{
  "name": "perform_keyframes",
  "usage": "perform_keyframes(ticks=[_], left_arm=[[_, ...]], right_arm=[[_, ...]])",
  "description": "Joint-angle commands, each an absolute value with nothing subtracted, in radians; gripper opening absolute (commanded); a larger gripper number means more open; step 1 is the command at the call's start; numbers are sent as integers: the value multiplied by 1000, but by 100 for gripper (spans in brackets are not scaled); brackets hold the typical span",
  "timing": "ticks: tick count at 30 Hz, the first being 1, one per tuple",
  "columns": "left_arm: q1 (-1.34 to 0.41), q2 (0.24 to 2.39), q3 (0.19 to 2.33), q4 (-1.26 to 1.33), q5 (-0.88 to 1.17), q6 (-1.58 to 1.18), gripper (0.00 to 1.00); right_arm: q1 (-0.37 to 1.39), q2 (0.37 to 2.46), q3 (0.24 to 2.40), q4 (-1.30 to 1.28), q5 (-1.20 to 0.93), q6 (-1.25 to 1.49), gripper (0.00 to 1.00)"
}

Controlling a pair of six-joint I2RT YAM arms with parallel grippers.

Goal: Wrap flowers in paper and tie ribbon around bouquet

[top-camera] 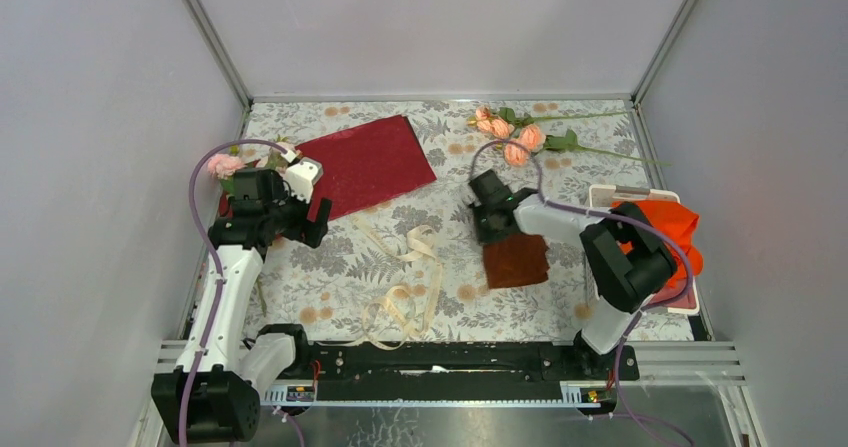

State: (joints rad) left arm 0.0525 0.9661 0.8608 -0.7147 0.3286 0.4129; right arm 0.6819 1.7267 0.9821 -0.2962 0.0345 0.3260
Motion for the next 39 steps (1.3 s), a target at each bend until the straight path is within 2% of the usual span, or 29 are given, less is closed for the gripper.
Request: perform_keyframes(ticks=[1,6,9,11,17,22,25,28,32,39], left_arm=[[54,980,886,-732,310,441,99],[54,1016,916,-718,331,421,99],[53,1017,919,-718,333,430,99],[54,1016,910,-714,324,436,99],[53,1000,885,-710,325,439,99],[52,996,877,-712,323,452,99],[52,1006,874,-714,321,461,99],[52,1025,875,-719,322,453,99],[48,1028,875,-730,320,446,99],[37,1027,869,-767,298,481,99]], right_arm=[[480,1702,968,-359,209,241,0],[315,1859,1169,-408,193,101,0],[321,1880,1282,-491,193,77,0],[355,1804,1290,-518,192,96,0],[527,1561,1103,-637,237,294,0],[562,1430,849,-740,145,447,0],[561,1405,777,-742,144,468,0],[529,1483,783,-712,107,432,0],[378,1652,882,-678,55,338,0],[237,1910,1238,-669,248,209,0]])
